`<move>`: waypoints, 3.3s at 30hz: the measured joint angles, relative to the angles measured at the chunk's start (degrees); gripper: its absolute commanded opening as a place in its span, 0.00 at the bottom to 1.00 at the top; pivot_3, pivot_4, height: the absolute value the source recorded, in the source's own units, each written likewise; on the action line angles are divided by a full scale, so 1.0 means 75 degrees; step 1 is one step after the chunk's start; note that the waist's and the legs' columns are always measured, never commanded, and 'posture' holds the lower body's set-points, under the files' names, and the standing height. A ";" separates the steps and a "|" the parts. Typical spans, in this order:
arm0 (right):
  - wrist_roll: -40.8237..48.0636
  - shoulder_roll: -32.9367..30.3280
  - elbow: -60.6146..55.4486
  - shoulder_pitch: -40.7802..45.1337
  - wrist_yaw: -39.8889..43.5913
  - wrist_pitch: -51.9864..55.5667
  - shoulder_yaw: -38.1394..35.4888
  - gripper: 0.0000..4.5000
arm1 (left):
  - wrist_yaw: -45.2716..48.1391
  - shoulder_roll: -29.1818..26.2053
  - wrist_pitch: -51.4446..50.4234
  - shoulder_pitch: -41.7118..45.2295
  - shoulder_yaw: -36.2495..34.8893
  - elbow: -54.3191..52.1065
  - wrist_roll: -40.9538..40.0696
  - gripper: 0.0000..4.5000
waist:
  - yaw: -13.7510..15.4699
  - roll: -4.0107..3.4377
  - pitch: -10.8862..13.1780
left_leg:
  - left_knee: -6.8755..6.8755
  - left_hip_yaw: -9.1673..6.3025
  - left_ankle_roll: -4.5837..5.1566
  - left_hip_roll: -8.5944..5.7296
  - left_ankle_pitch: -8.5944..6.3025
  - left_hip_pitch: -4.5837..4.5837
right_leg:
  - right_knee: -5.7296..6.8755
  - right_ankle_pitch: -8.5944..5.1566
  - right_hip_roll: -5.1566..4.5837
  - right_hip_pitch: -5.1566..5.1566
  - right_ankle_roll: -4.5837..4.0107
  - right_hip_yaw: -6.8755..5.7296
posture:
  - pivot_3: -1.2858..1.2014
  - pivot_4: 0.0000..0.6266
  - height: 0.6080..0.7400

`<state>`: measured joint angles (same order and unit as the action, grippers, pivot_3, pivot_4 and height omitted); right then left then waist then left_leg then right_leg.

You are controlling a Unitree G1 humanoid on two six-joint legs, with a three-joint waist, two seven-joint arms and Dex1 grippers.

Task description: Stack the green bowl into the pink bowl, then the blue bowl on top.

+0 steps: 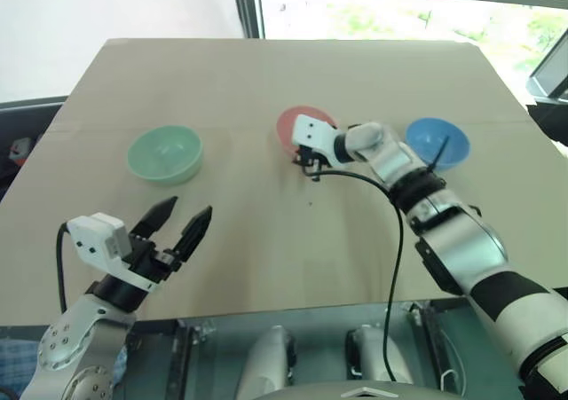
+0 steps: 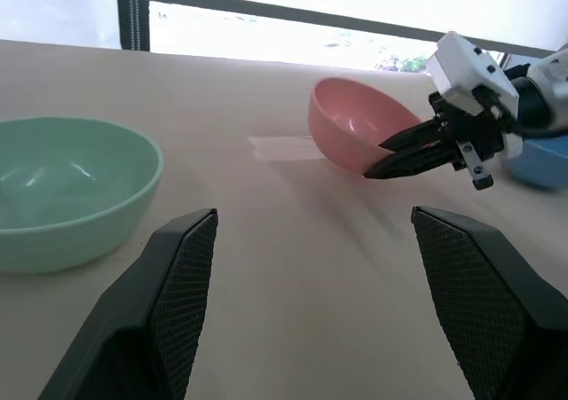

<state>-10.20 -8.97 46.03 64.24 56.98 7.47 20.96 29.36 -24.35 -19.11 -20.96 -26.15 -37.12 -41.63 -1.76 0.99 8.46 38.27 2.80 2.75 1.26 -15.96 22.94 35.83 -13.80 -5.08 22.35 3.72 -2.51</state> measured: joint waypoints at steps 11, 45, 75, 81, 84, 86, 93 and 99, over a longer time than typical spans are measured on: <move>0.1073 -0.1917 -0.7760 -0.2514 0.1261 0.4695 0.0108 0.02 | 0.1114 -0.0837 0.0060 0.1675 0.0598 0.1596 0.0298 0.82 | 0.0098 0.0005 -0.0004 | 0.0007 0.0017 0.0001 0.0002 0.0001 -0.0009 | 0.0004 0.0000 0.0007 0.0011 0.0000 0.0012 | 0.52 0.24 1.00; 0.6161 -0.3731 -0.9303 -0.5198 0.1254 0.6236 -0.5444 0.99 | 0.0191 -0.1949 0.0151 0.4059 0.0799 0.3806 0.2565 0.82 | 0.0328 0.0024 -0.0009 | 0.0009 0.0007 0.0012 -0.0005 -0.0003 -0.0015 | -0.0008 0.0000 0.0011 -0.0014 0.0002 0.0002 | 0.52 0.24 1.00; 0.7759 -0.4443 -0.9766 -0.6547 0.0423 0.3985 -0.6007 1.00 | 0.1436 -0.2597 -0.0955 0.6831 0.3329 0.7205 0.4855 0.61 | 0.0352 0.0032 -0.0007 | 0.0023 0.0011 0.0017 -0.0005 -0.0005 -0.0007 | 0.0003 0.0001 0.0011 -0.0015 0.0008 0.0006 | 0.52 0.24 1.00; 0.7788 -0.4464 -0.9768 -0.6587 0.0403 0.3521 -0.6006 1.00 | 0.1664 -0.2656 -0.0853 0.7185 0.3539 0.7477 0.5055 0.08 | 0.0358 0.0033 -0.0007 | 0.0024 0.0010 0.0017 -0.0004 -0.0005 -0.0008 | 0.0002 0.0001 0.0013 -0.0015 0.0008 0.0005 | 0.52 0.24 1.00; 0.7790 -0.4464 -0.9782 -0.6652 0.0348 0.3362 -0.5980 1.00 | 0.1622 -0.2752 -0.0768 0.7590 0.3483 0.7764 0.5111 0.01 | 0.0363 0.0025 -0.0013 | 0.0031 0.0013 0.0018 -0.0007 -0.0005 -0.0032 | 0.0003 0.0001 0.0011 -0.0036 0.0008 0.0009 | 0.52 0.24 1.00; 0.7781 -0.4464 -0.9781 -0.6729 0.0336 0.3276 -0.5953 1.00 | 0.1609 -0.2697 -0.0637 0.7588 0.3503 0.7965 0.5180 0.01 | 0.0345 0.0031 -0.0010 | 0.0034 0.0011 0.0019 -0.0004 -0.0005 -0.0030 | 0.0004 0.0001 0.0012 -0.0036 0.0009 0.0008 | 0.52 0.24 1.00; 0.7749 -0.4469 -0.9781 -0.6740 0.0194 0.3099 -0.5861 1.00 | 0.1793 -0.2607 -0.0571 0.7927 0.3554 0.8323 0.5299 0.01 | 0.0369 0.0032 -0.0011 | 0.0038 0.0006 0.0018 -0.0006 -0.0005 -0.0024 | 0.0004 0.0001 0.0012 -0.0037 0.0009 0.0002 | 0.52 0.24 1.00; 0.7721 -0.4469 -0.9763 -0.6760 0.0140 0.2973 -0.5707 1.00 | 0.3196 -0.2360 -0.0378 0.8745 0.4083 0.8323 0.5160 0.01 | 0.0396 0.0045 -0.0003 | 0.0047 -0.0001 0.0021 -0.0018 -0.0007 -0.0003 | 0.0006 0.0002 0.0014 -0.0036 0.0009 -0.0011 | 0.52 0.24 1.00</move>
<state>47.70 -42.49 -27.19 13.55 58.02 29.77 -21.84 53.33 -42.05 -21.95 44.63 4.48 25.31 -2.93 1.21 1.33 8.43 38.63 2.79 2.91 1.13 -16.01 22.91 35.87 -13.78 -4.98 22.08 3.79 -2.59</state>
